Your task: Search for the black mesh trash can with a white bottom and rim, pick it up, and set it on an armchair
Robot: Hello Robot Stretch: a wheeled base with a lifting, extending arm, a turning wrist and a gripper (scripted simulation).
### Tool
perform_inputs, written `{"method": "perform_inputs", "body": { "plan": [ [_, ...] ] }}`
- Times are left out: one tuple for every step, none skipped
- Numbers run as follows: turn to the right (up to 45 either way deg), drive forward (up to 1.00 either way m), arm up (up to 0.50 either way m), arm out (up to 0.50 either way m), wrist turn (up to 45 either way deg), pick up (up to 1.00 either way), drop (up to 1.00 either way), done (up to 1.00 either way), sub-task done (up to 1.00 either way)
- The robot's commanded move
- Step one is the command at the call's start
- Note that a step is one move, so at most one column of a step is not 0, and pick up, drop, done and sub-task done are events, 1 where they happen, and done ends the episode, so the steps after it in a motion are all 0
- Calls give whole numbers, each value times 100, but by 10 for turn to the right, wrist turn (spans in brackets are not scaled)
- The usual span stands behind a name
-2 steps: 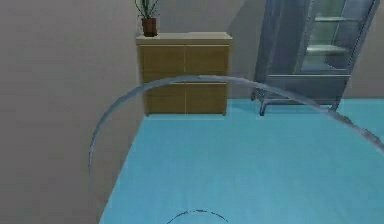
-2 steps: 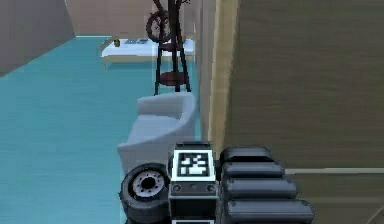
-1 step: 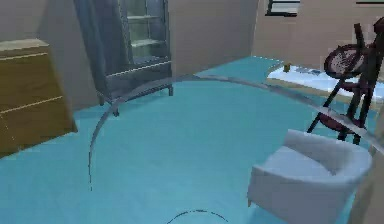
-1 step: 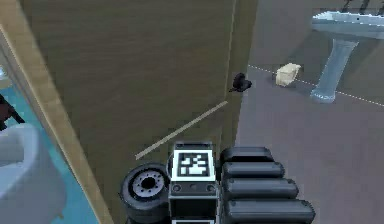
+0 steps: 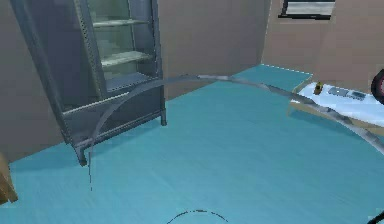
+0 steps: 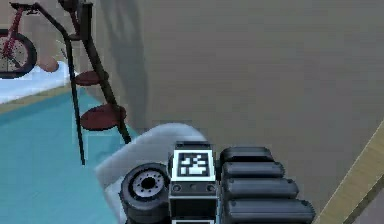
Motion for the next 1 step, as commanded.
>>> {"method": "perform_inputs", "body": {
  "plan": [
    [120,0,0,0,0,0,0,0,0]
  ]
}}
